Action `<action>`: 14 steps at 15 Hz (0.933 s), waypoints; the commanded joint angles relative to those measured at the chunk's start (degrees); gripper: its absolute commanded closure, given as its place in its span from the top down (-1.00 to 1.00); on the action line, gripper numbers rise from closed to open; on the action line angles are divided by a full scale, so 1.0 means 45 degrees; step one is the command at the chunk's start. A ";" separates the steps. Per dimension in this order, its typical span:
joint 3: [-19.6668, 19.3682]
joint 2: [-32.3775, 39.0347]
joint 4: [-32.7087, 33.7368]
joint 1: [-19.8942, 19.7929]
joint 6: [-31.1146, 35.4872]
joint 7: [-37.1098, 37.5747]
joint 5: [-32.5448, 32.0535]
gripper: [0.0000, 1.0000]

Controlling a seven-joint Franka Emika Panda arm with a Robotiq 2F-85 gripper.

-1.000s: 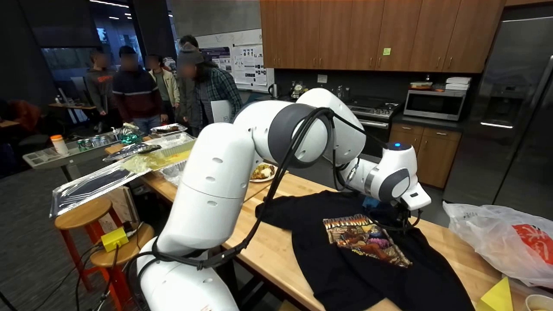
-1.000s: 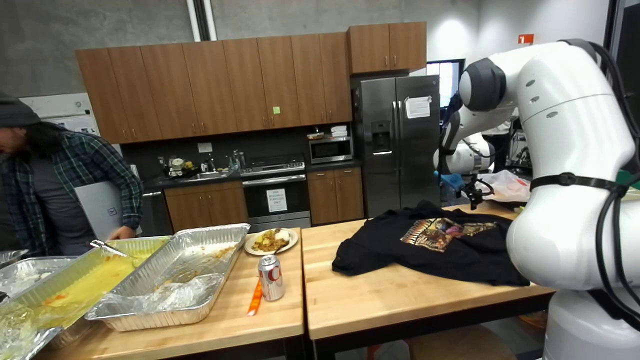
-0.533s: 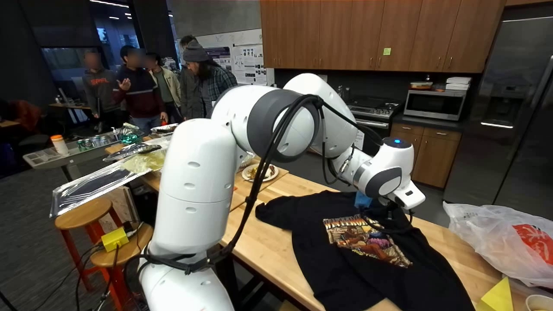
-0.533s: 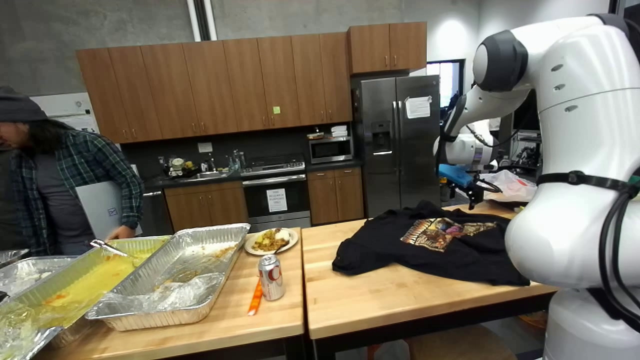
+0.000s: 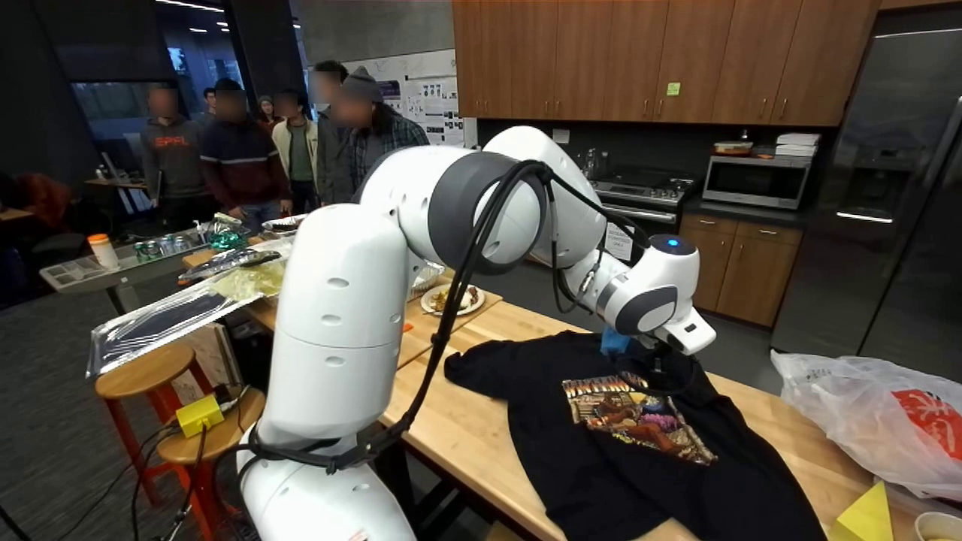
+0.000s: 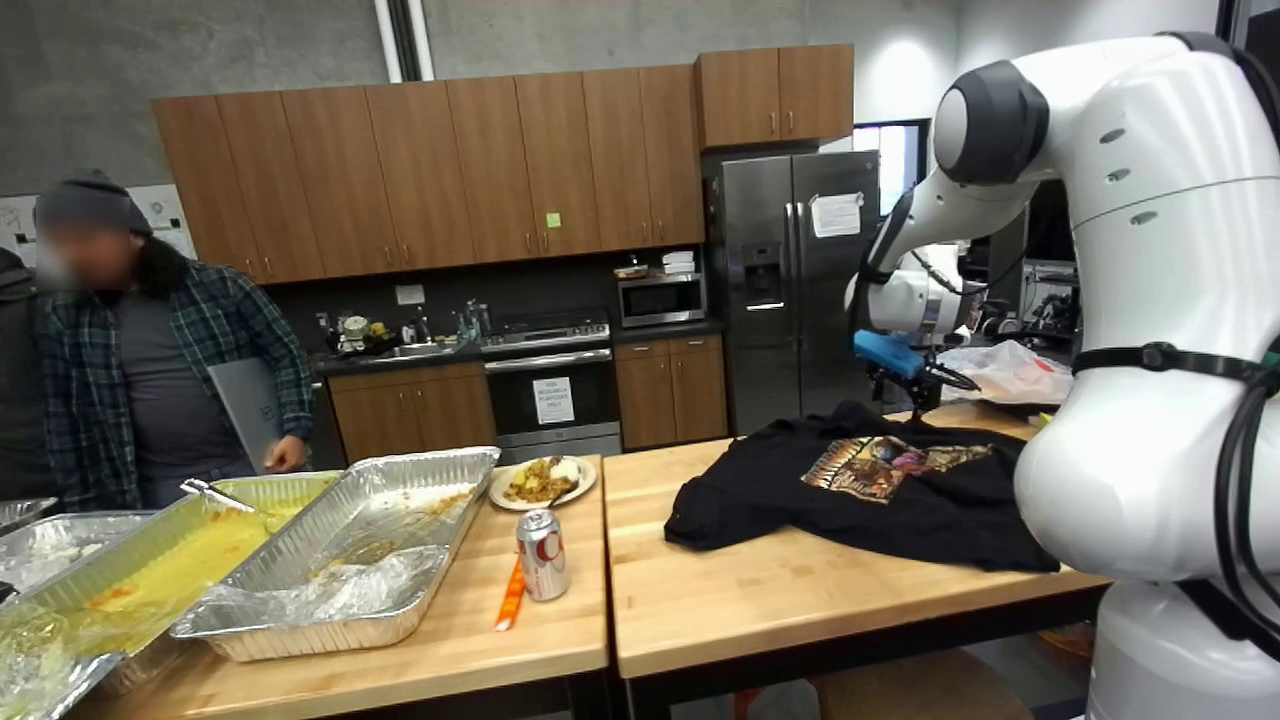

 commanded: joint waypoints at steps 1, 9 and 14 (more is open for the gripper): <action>0.0335 -0.0429 -0.0637 0.0606 -0.0160 -0.1004 0.0799 1.00; 0.0272 -0.0012 -0.0943 0.1574 -0.0069 -0.0768 0.0624 1.00; 0.0229 -0.0013 -0.1073 0.1566 -0.0068 -0.0765 0.0620 1.00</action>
